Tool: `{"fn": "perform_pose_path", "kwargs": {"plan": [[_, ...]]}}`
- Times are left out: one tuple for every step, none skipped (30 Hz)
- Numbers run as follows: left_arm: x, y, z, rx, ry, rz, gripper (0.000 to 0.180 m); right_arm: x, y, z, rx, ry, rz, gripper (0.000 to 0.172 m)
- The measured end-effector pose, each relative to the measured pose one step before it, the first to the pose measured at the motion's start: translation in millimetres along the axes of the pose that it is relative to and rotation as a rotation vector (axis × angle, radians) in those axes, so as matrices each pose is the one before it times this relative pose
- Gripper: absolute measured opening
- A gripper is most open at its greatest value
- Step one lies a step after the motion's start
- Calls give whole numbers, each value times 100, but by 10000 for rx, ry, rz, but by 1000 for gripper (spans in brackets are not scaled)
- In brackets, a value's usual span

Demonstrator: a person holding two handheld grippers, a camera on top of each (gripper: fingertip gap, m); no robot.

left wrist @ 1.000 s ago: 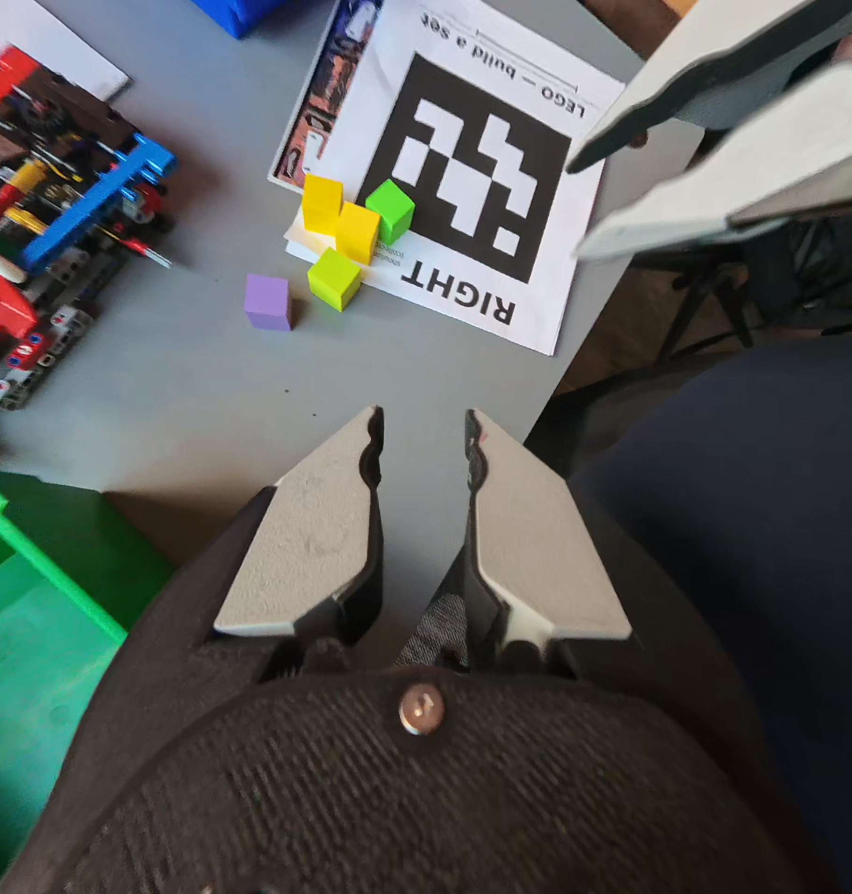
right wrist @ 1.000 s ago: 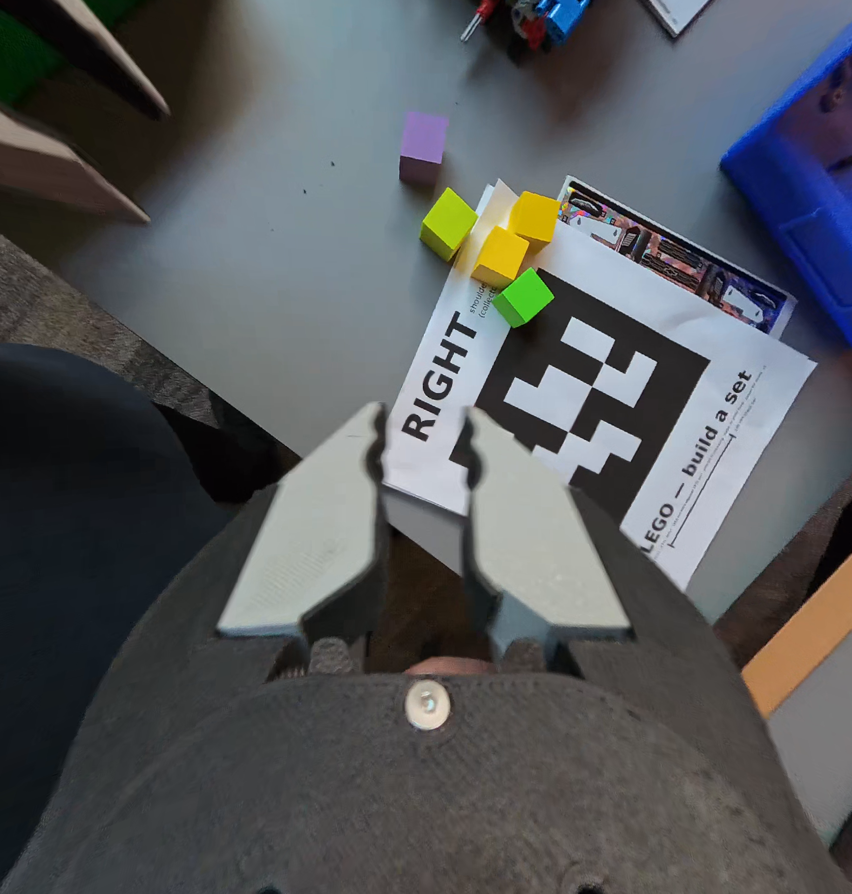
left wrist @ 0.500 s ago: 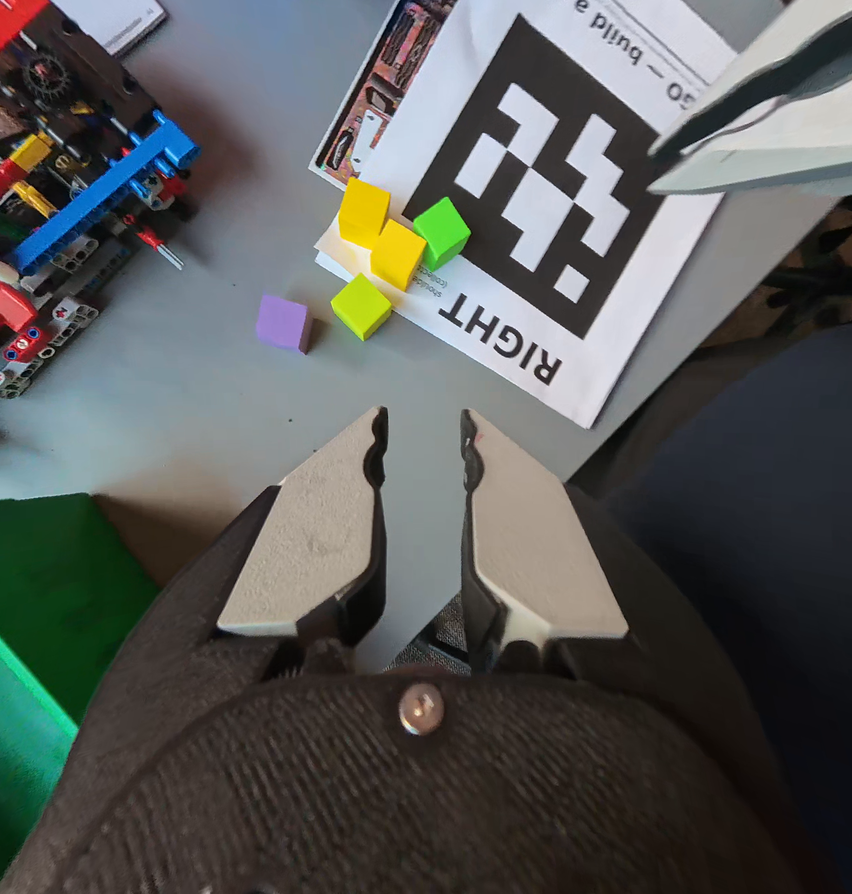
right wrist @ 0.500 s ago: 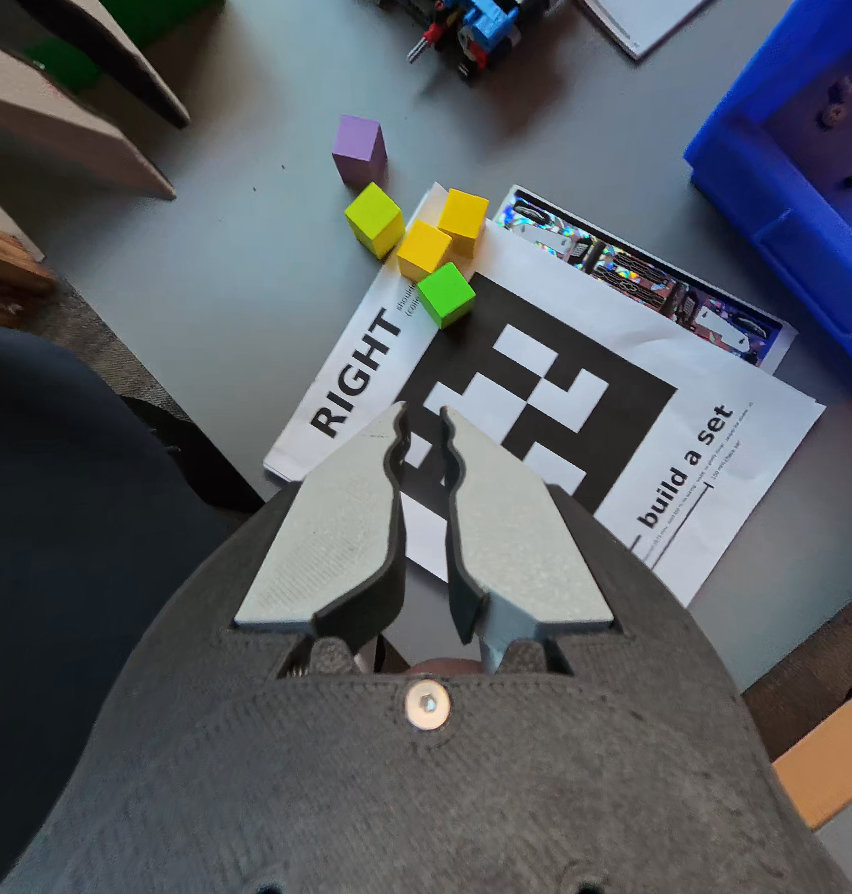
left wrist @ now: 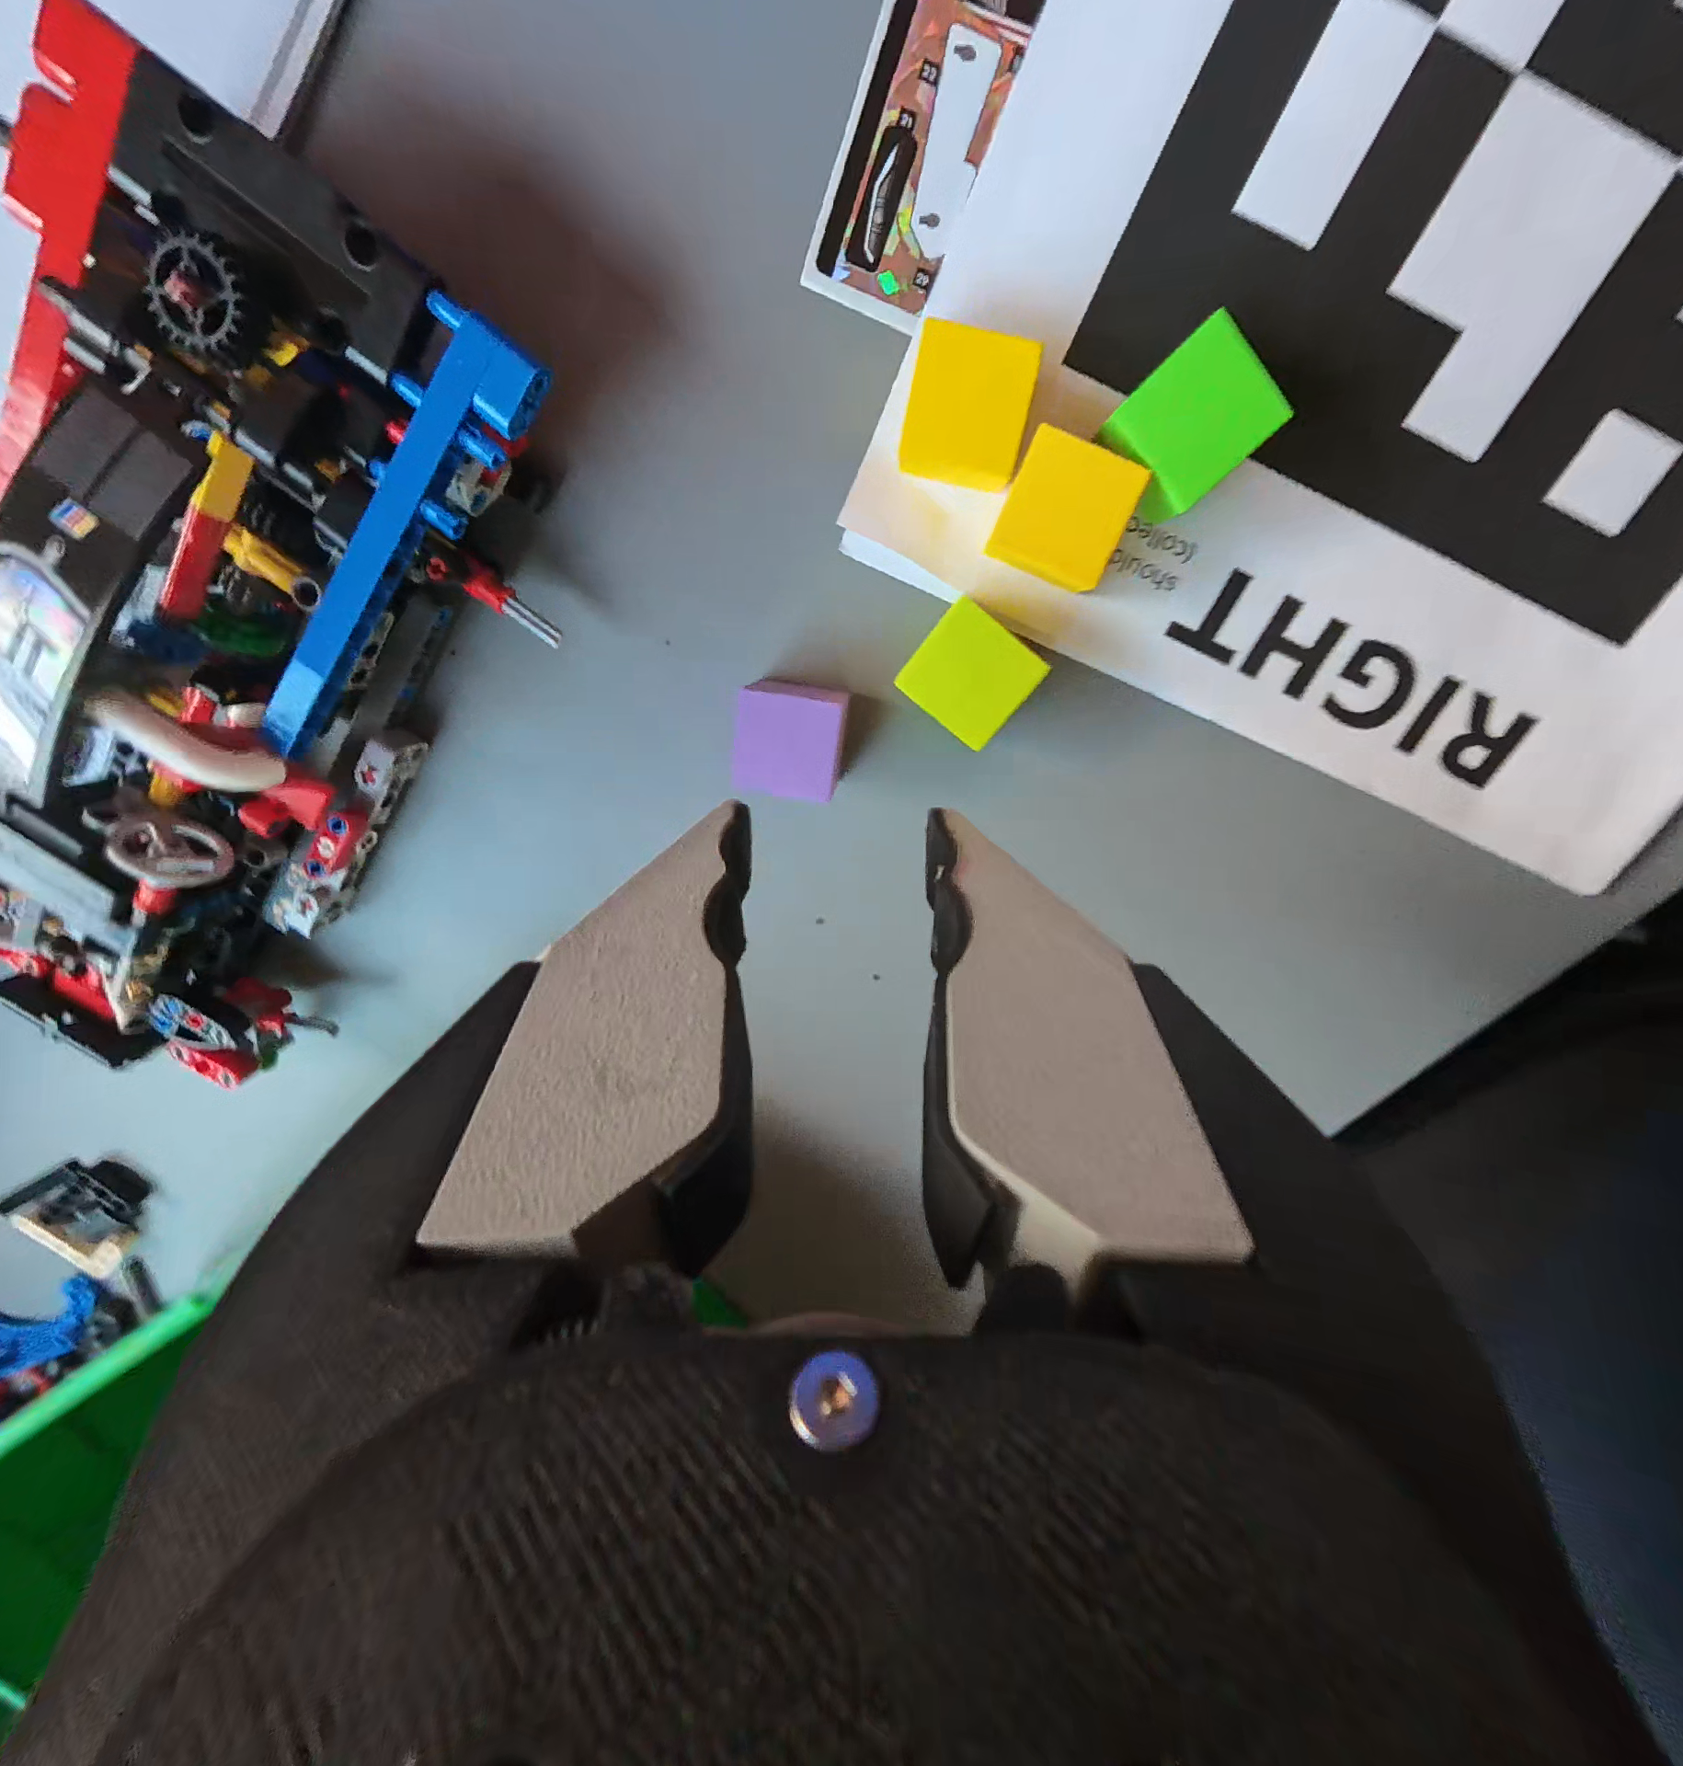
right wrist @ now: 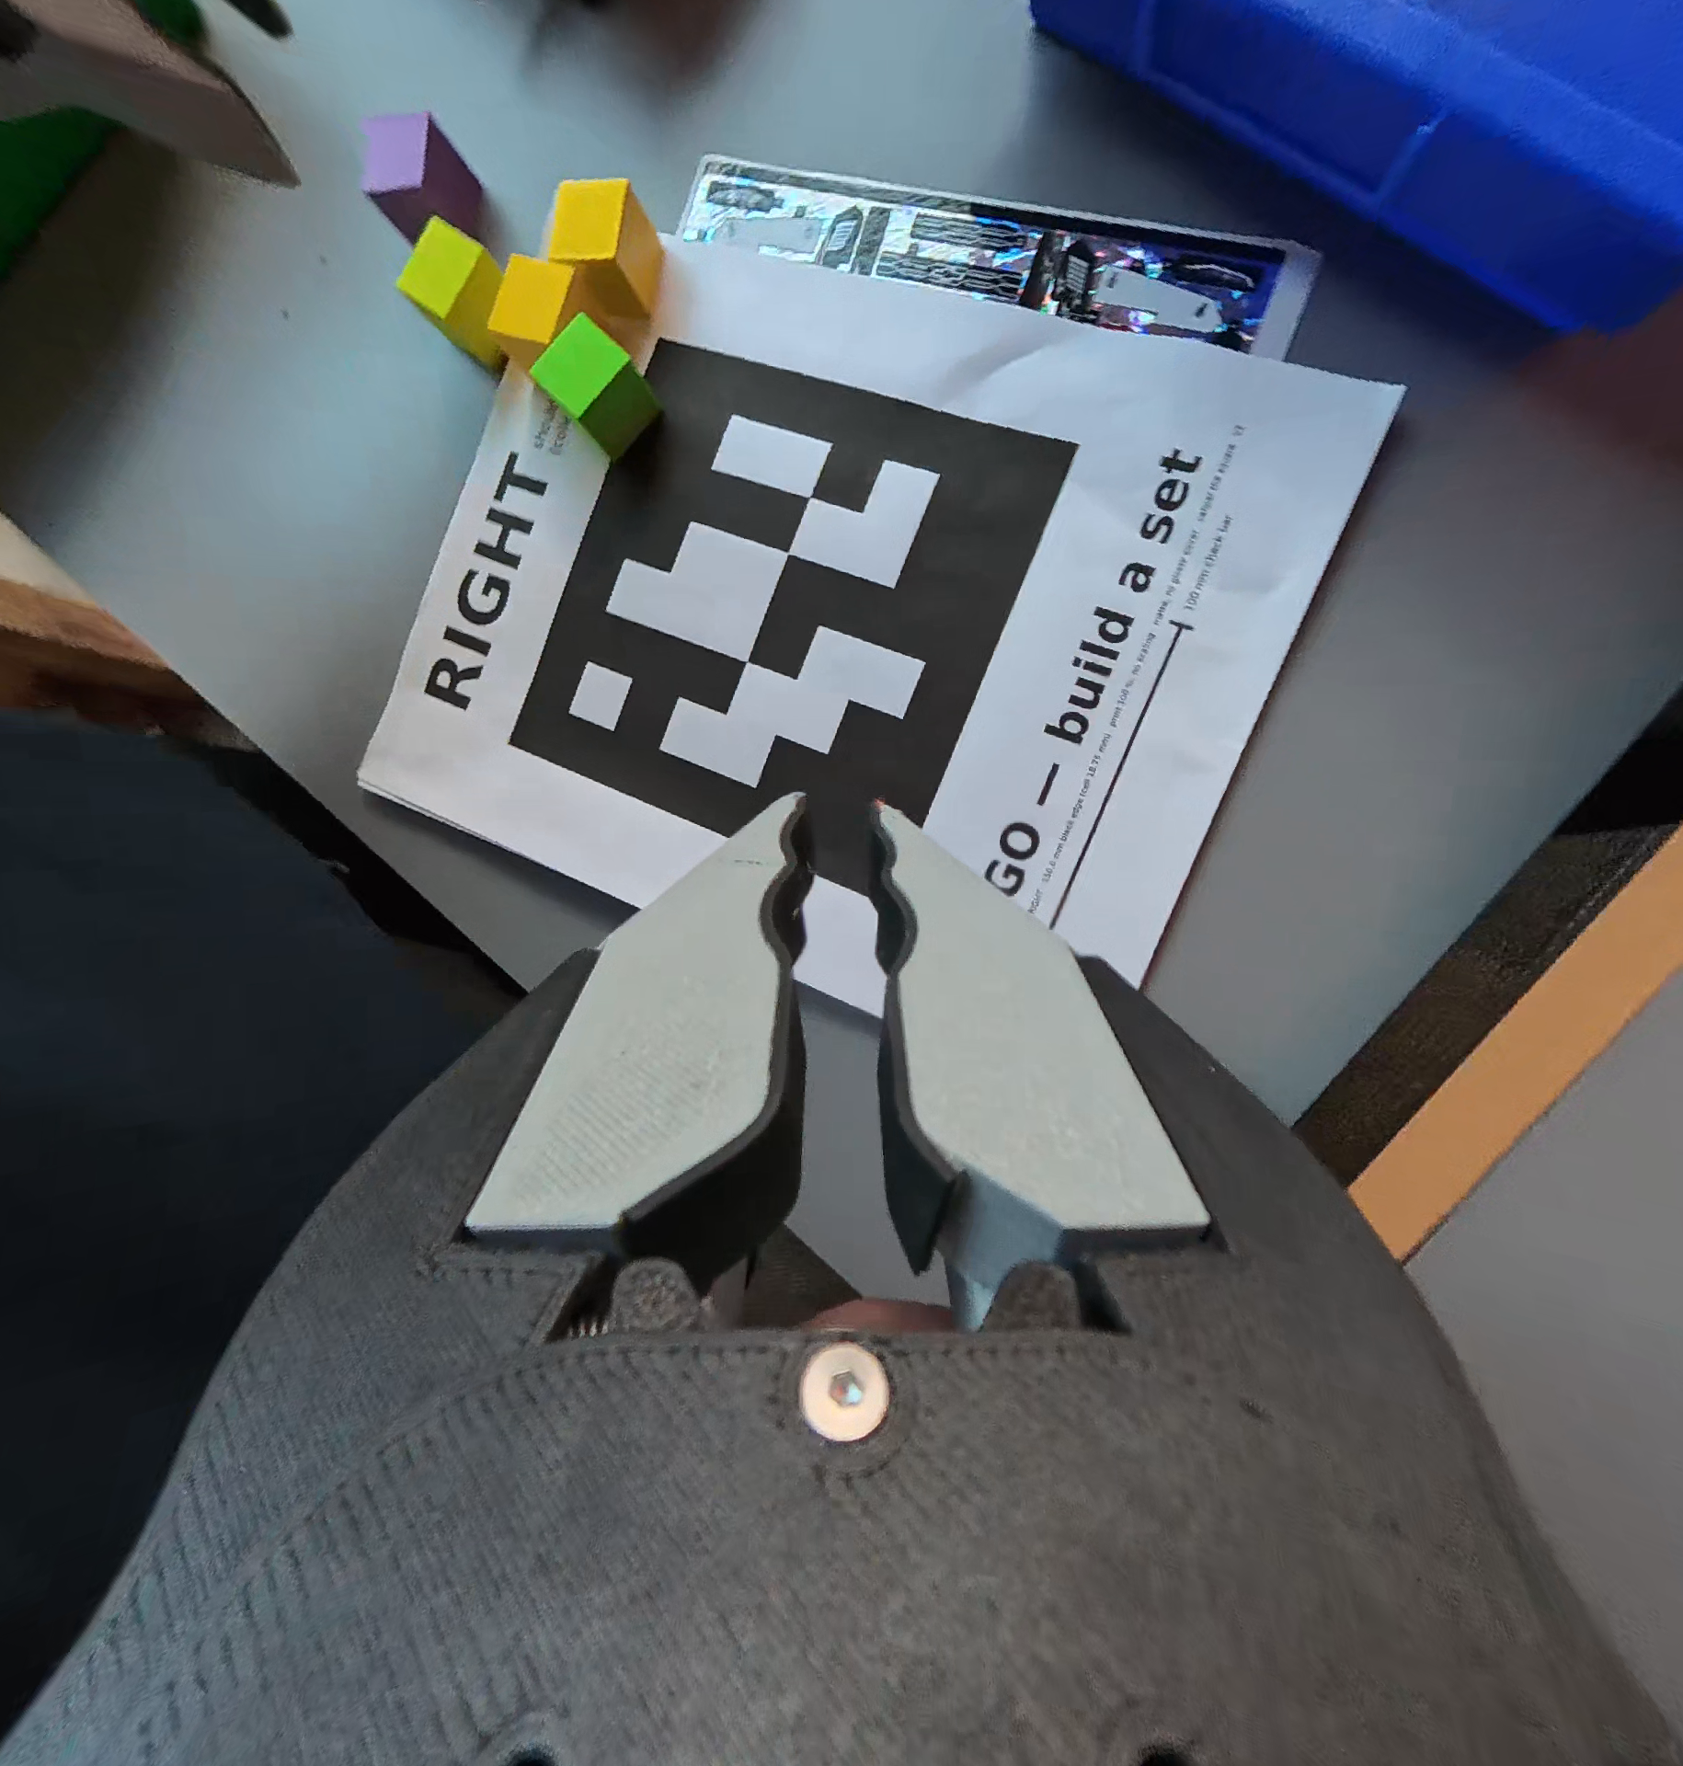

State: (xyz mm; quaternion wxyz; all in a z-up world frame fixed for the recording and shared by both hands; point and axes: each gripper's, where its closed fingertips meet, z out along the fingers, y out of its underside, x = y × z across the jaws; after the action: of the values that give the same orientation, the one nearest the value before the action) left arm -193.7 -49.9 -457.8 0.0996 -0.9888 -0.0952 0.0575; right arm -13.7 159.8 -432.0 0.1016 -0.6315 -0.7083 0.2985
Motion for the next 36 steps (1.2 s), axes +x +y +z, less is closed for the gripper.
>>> {"fn": "perform_pose_path", "kwargs": {"plan": [[-204,-43,529,-127,105,234,36,-83,-73,-213,101,71,315,7],[-112,-61,591,-89,139,227,38,-241,-52,-229,77,70,276,8],[-58,-31,638,-83,137,243,39,-338,-45,-245,67,100,208,7],[-70,4,679,-102,113,225,39,-408,-14,-250,62,132,141,7],[-3,-9,655,-84,133,192,39,-468,43,-256,30,130,106,7],[-132,-18,541,-67,38,156,39,-497,126,-225,-5,122,104,6],[-719,-253,216,115,-352,231,37,-480,164,-208,-13,123,116,6],[-547,-224,-25,126,-171,329,24,-414,186,-172,-5,129,130,5],[93,-253,-115,168,326,200,24,-350,230,-131,-26,136,152,5],[18,54,-159,9,330,1,23,-306,246,-93,-55,132,172,5],[-251,119,-286,66,167,35,23,-310,203,-84,-37,115,174,5],[-474,45,-465,184,14,106,23,-309,120,-67,5,98,165,5],[-428,27,-643,209,53,105,23,-340,98,-51,8,79,159,5],[-377,24,-806,214,93,105,23,-358,94,-18,-6,63,142,5],[-460,-35,-998,257,37,156,23,-362,55,-21,7,65,100,5],[-781,-76,-1136,272,-141,185,23,-352,34,-8,23,82,46,5],[-1046,-77,-1186,261,-213,199,23,-337,29,-2,11,88,19,4],[-1298,-86,-1132,255,-262,172,23,-350,52,13,5,67,18,4],[-1521,-60,-989,219,-282,130,23,-374,59,27,6,42,23,4],[-1514,-35,-740,174,-197,115,23,-356,62,53,6,35,19,4],[-1385,15,-456,142,-120,137,23,-337,85,70,-8,27,10,4],[-1284,151,-161,39,-107,125,23,-308,126,86,-34,18,2,4],[-1054,314,129,-96,-63,87,23,-271,114,99,-38,17,-12,4],[-828,335,308,-139,-49,42,23,-247,95,70,-40,15,-30,4],[-536,218,422,-81,2,27,23,-196,80,46,-44,22,-42,4],[-315,167,465,-60,25,51,23,-143,44,-4,-38,29,-47,4],[-210,246,472,-162,-2,108,23,-109,17,-46,-29,31,-45,3],[-110,222,382,-196,-1,184,23,-63,-12,-100,-15,37,-37,3],[-79,-22,254,-62,-31,226,23,-10,-34,-138,12,46,-25,3],[44,-205,158,53,32,234,23,3,-25,-153,25,38,-7,3],[162,-202,148,43,124,225,23,37,36,-142,10,30,18,3],[114,-80,162,-31,108,214,23,58,79,-126,-5,24,31,3],[1,72,198,-111,53,205,23,67,126,-108,-13,24,31,3],[43,179,205,-162,94,204,23,82,142,-84,-22,24,32,3],[-106,-19,39,-28,26,198,23,57,129,-97,-18,18,35,3],[-182,-148,-39,54,1,131,23,37,60,-114,10,15,31,3]]}}
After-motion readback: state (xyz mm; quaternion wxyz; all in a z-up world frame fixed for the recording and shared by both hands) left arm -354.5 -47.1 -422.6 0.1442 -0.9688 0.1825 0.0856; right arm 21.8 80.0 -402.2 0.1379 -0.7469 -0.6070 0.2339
